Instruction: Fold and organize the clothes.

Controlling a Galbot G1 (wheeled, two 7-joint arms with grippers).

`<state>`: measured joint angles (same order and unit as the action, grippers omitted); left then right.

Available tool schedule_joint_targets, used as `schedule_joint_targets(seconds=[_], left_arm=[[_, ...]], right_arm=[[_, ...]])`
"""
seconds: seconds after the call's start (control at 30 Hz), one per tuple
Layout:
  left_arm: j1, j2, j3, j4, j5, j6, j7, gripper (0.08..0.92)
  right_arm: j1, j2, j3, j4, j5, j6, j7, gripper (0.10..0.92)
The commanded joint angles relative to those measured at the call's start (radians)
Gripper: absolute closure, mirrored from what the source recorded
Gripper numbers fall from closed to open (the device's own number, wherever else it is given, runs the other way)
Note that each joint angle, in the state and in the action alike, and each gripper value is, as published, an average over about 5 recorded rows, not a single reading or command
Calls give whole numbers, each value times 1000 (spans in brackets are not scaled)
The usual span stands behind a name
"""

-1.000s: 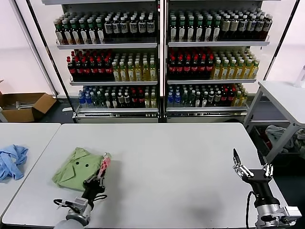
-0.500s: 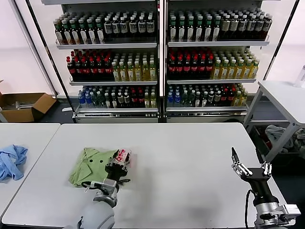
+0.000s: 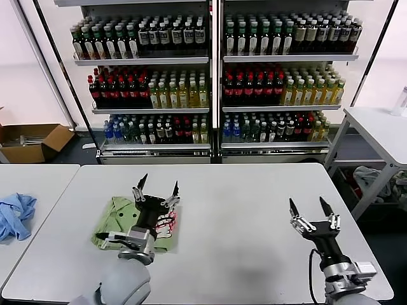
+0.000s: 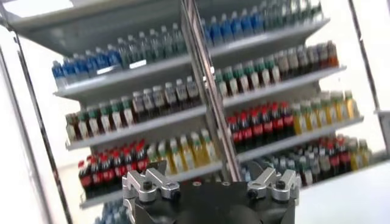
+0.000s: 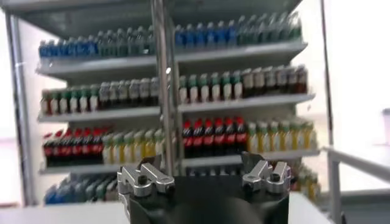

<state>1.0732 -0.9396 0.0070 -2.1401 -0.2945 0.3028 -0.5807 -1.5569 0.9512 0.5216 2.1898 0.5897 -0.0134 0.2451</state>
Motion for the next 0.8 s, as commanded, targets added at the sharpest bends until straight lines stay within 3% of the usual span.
schedule_joint_targets(seconds=[0.03, 0.3, 0.53, 0.8], left_arm=[[421, 4, -435, -196, 39, -211, 263, 178], [480, -84, -462, -222, 69, -186, 258, 177], [491, -109, -460, -231, 79, -167, 259, 177], [479, -120, -443, -223, 79, -145, 259, 177]], right_arm=[[453, 18, -445, -61, 153, -423, 63, 203], [797, 186, -822, -331, 273, -492, 129, 203], [861, 324, -864, -494, 320, -529, 110, 203], [860, 380, -859, -571, 292, -538, 70, 203]])
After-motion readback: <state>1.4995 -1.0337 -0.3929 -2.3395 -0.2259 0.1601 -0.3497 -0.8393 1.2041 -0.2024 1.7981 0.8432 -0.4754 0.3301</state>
